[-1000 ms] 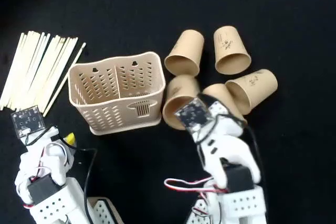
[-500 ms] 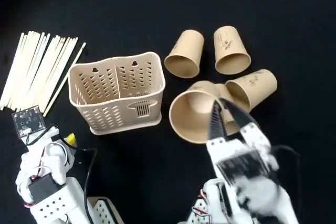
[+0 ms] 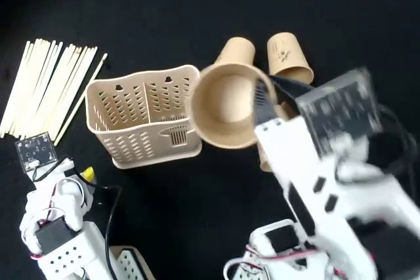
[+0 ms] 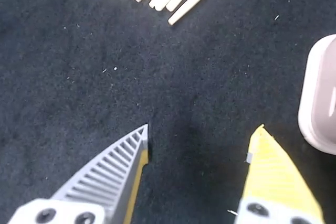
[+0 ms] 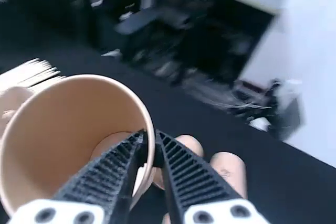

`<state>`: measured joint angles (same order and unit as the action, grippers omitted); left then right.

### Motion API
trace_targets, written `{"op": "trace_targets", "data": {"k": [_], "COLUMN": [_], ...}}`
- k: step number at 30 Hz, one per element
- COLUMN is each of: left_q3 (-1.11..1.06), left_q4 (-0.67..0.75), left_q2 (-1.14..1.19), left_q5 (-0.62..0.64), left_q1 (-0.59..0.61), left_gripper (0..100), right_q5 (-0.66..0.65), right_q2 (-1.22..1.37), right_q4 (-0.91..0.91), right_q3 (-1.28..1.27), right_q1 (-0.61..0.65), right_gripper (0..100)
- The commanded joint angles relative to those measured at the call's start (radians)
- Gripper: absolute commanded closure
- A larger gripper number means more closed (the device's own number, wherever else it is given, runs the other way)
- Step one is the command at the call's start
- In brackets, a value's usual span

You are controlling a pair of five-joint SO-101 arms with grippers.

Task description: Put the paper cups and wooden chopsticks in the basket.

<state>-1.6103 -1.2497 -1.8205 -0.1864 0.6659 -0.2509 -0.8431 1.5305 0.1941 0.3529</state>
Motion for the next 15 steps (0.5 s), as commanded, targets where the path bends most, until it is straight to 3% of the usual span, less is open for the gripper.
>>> {"op": "trace_targets", "data": {"k": [1, 15], "left_q3": [0.004, -0.015], "left_q4": [0.012, 0.012], "left_q2": [-0.005, -0.003], "left_q5": [-0.012, -0.014], "left_q1": [-0.031, -0.077], "left_gripper": [70, 70], "right_q5": [0.037, 0.064], "right_q2": [0.188, 0.618], "right_q4": [0.043, 0.028], "right_q3": [0.240, 0.346], "right_q1": [0.098, 0.147], "right_gripper": [98.8, 98.8]}}
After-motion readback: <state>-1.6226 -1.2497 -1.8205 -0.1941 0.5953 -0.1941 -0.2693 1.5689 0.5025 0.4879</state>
